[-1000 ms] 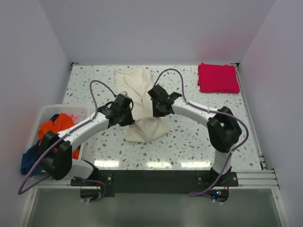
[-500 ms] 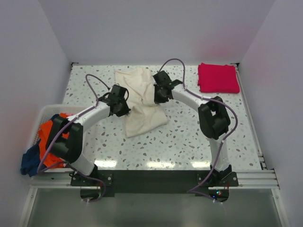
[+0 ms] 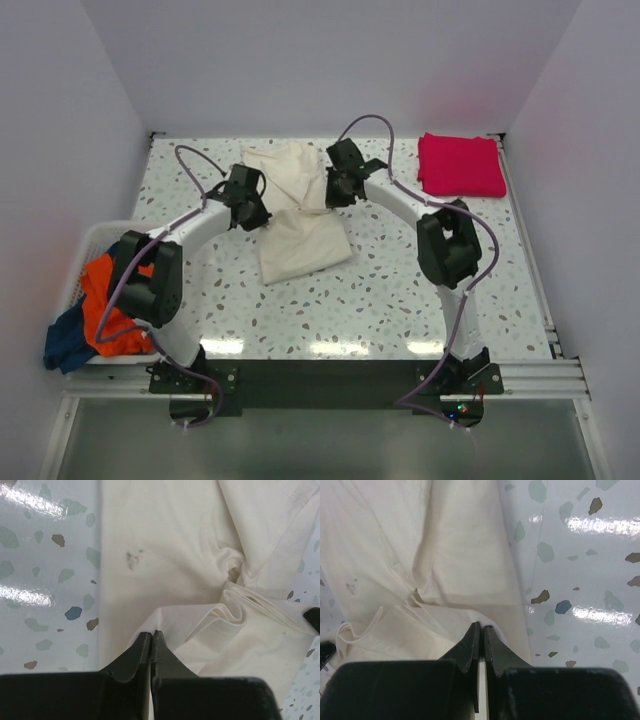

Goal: Fold and stack the t-shirts
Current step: Fold the tshirt

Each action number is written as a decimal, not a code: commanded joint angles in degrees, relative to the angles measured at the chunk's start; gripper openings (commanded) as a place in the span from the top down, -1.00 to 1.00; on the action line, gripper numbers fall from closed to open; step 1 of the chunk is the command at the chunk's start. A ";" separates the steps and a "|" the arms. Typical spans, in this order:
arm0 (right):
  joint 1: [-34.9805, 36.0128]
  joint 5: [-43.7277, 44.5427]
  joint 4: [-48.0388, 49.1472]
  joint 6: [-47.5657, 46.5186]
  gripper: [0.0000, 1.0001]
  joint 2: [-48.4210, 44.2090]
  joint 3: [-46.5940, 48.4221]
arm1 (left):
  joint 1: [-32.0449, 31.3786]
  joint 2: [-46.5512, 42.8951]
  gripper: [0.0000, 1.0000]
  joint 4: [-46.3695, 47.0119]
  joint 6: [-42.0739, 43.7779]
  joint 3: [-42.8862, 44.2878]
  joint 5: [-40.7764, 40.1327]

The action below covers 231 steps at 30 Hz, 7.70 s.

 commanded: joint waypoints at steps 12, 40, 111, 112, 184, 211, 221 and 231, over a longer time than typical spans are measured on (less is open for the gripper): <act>-2.61 -2.13 1.22 -0.06 1.00 2.38 2.73 | 3.98 3.93 1.00 3.87 2.14 2.92 1.69; -3.76 -5.21 3.34 -1.03 0.82 2.74 4.22 | 7.49 6.05 0.20 7.04 4.78 4.16 6.70; 8.81 13.42 2.55 -2.88 -0.15 -4.11 -21.68 | -8.76 3.15 0.24 13.45 -2.16 -13.41 -6.74; 9.07 13.60 2.28 -2.61 -0.16 -4.73 -22.74 | -9.11 3.06 0.24 13.28 -2.16 -13.77 -6.83; 1.69 -3.79 14.67 5.12 0.32 -14.67 -26.44 | -15.80 -26.56 0.27 13.63 2.94 -23.26 0.55; 10.66 -16.19 23.20 2.40 0.94 -10.89 -26.36 | -15.53 -30.25 0.28 12.66 2.14 -25.99 0.81; 10.75 -13.12 18.89 -2.43 0.15 -11.41 -24.25 | -15.53 -29.47 0.21 13.63 1.70 -26.25 1.08; -0.58 -14.17 22.06 1.60 -0.11 -22.67 -28.47 | -14.83 -14.99 -0.11 12.92 5.56 -11.69 -2.17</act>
